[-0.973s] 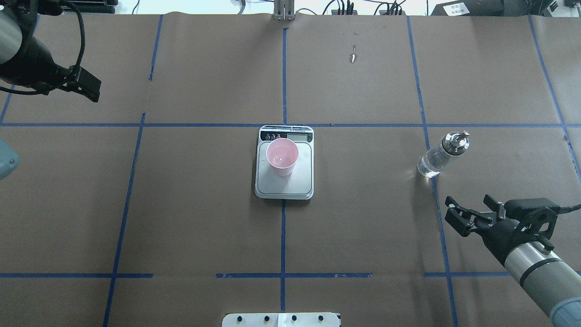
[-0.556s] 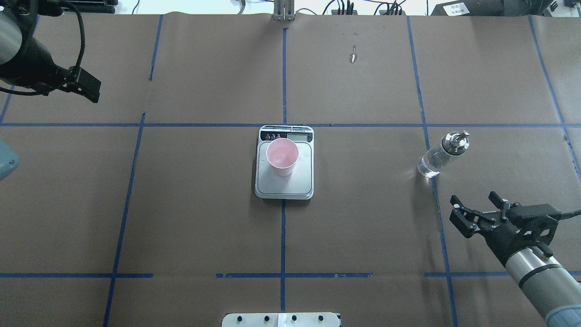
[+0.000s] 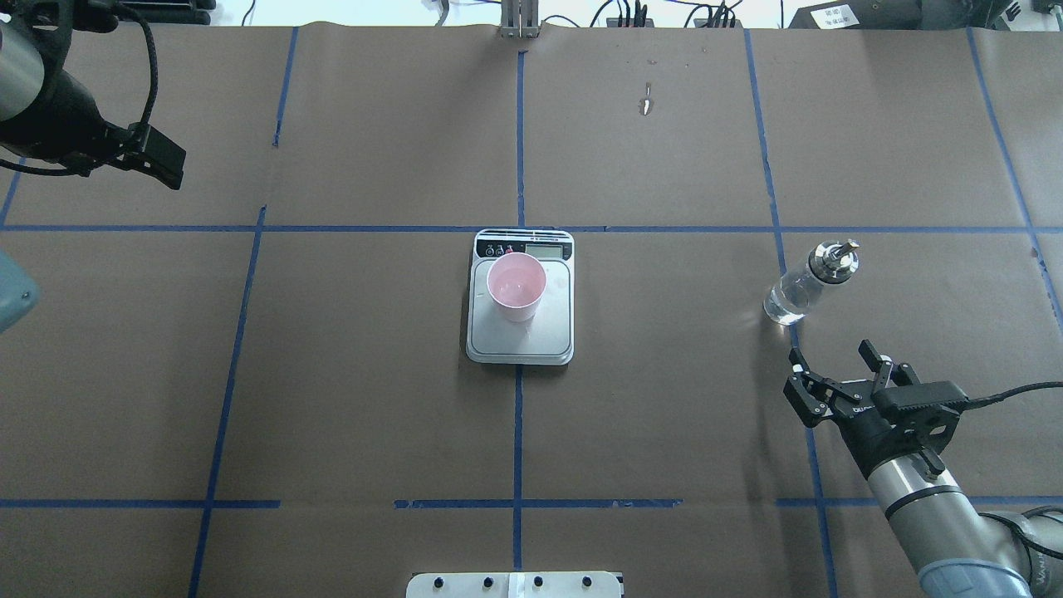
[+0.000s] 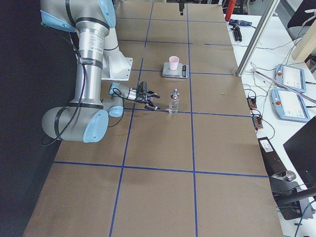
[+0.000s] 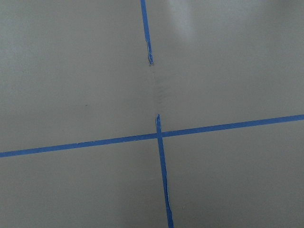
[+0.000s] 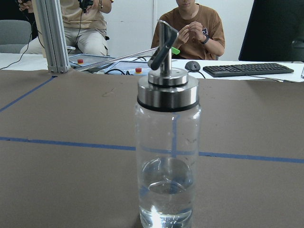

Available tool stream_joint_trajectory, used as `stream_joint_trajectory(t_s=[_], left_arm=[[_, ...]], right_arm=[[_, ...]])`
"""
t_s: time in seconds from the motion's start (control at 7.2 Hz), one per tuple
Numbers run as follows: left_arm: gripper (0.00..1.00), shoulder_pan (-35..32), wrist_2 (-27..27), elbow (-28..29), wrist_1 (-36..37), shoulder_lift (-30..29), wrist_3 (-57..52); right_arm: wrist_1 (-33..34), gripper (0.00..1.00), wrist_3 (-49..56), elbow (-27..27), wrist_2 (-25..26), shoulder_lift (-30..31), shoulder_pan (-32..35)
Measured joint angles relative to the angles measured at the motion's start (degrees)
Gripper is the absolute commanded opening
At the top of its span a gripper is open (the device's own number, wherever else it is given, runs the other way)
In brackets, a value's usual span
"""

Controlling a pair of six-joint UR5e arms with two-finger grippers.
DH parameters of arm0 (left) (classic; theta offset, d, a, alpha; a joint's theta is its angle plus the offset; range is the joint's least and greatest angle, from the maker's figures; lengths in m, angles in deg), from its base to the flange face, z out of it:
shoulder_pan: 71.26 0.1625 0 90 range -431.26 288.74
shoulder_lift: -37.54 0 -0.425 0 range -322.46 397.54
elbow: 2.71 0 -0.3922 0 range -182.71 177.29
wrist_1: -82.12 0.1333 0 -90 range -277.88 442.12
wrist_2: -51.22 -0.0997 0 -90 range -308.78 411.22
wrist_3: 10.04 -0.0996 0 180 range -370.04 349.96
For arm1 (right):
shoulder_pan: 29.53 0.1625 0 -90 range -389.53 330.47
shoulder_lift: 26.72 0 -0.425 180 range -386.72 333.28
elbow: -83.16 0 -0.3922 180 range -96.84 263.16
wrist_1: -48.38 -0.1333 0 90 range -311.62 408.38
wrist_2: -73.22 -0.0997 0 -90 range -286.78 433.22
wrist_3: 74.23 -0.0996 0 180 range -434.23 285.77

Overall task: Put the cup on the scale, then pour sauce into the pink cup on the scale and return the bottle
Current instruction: 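Move the right gripper toward the glass bottle's base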

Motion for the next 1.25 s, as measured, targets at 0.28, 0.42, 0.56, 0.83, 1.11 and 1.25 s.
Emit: stream_joint_trajectory(t_s=[0.28, 0.42, 0.56, 0.83, 1.11, 1.25], left_arm=[[1.0, 0.1, 0.0, 0.1, 0.0, 0.0, 0.0], [1.0, 0.1, 0.0, 0.1, 0.0, 0.0, 0.0], [1.0, 0.1, 0.0, 0.1, 0.0, 0.0, 0.0], [1.0, 0.1, 0.1, 0.1, 0.0, 0.0, 0.0], [1.0, 0.1, 0.0, 0.2, 0.0, 0.0, 0.0], [1.0, 0.1, 0.0, 0.2, 0.0, 0.0, 0.0]], right_arm=[[0.0, 1.0, 0.1, -0.7, 0.8, -0.3, 0.1], [-0.1, 1.0, 0.1, -0.9, 0.9, -0.3, 0.3], [-0.1, 1.0, 0.1, -1.3, 0.9, -0.3, 0.9], [-0.1, 1.0, 0.1, -2.6, 0.8, -0.3, 2.5], [-0.1, 1.0, 0.2, -3.1, 0.7, -1.2, 3.1], [-0.1, 1.0, 0.2, -3.3, 0.7, -2.0, 3.3]])
